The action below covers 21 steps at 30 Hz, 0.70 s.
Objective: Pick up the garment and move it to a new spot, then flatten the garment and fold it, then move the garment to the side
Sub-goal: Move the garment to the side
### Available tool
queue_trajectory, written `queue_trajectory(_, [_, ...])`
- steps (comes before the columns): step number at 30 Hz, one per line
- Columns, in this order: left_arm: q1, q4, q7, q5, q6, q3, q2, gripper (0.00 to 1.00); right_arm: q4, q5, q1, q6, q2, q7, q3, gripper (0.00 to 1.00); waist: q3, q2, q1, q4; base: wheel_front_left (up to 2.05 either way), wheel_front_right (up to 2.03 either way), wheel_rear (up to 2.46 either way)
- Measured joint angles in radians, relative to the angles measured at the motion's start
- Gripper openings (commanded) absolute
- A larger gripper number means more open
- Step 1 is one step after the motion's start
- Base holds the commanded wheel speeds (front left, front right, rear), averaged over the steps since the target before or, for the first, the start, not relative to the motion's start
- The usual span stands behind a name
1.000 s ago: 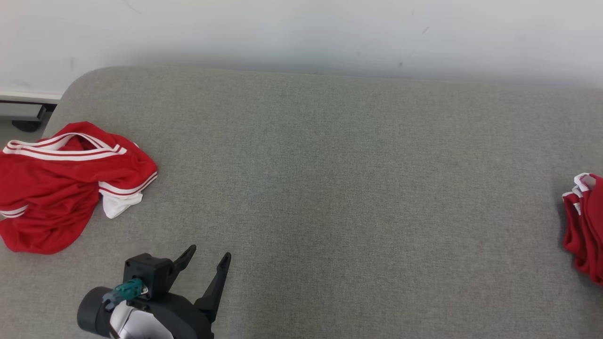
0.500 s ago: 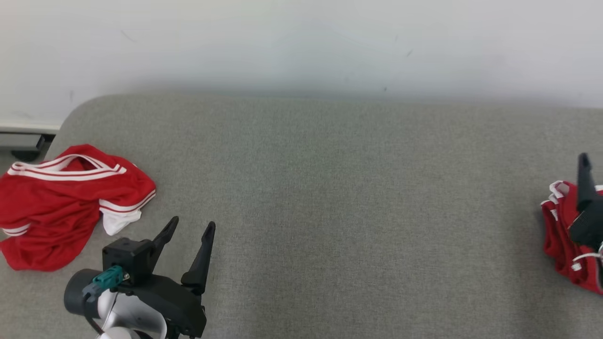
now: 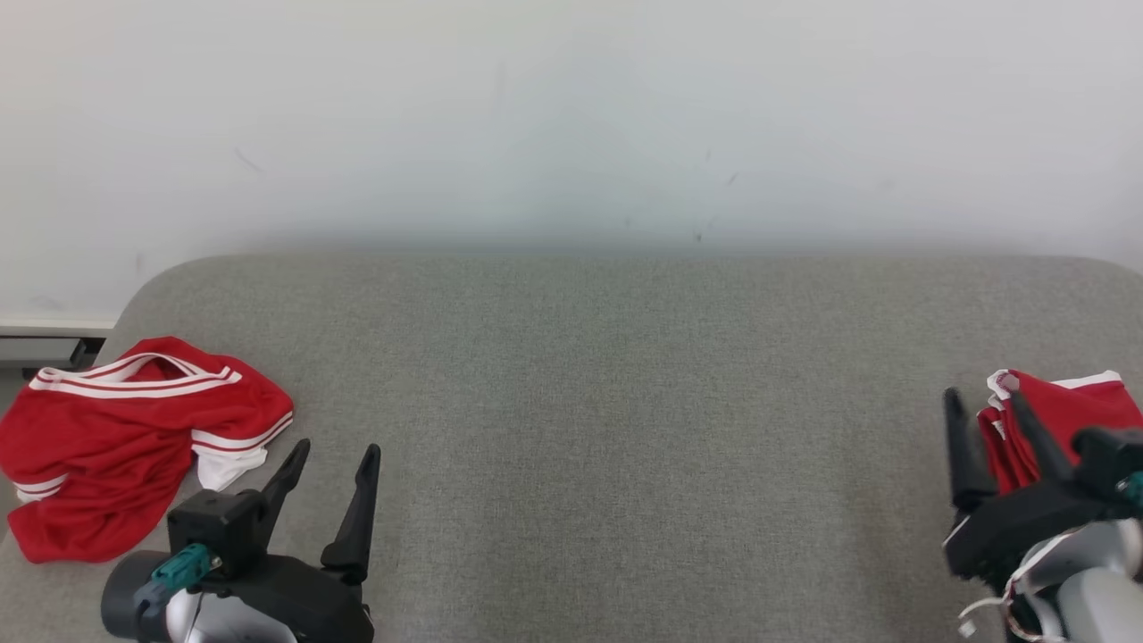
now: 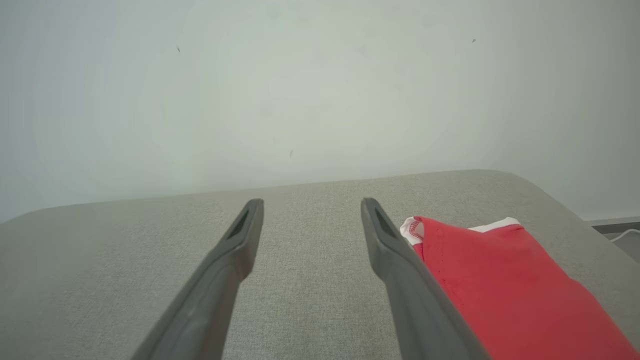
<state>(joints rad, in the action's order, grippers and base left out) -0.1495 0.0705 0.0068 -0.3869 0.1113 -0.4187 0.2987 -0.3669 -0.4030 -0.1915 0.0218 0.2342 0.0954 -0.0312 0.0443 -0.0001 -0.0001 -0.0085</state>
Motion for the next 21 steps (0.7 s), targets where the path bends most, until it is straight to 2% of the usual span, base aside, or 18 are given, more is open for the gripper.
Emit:
queue_trajectory(6, [0.005,0.012,-0.017,0.007,0.004,0.022,-0.013,1.00,0.070,0.000,0.085,-0.017,-0.065,0.011,0.025,1.00,0.021,-0.0001,0.0000,-0.002,0.00,0.00,0.00])
queue_trajectory(13, [0.046,0.044,-0.018,0.008,0.012,0.039,-0.011,1.00,0.101,-0.007,0.159,-0.060,-0.112,0.011,0.015,1.00,0.039,0.0000,0.0001,0.011,0.00,0.00,0.00])
queue_trajectory(21, [0.085,0.046,-0.018,0.008,0.012,0.049,-0.011,1.00,0.119,-0.018,0.208,-0.075,-0.125,0.009,0.011,1.00,0.052,0.0001,0.0001,0.009,0.00,0.00,0.00])
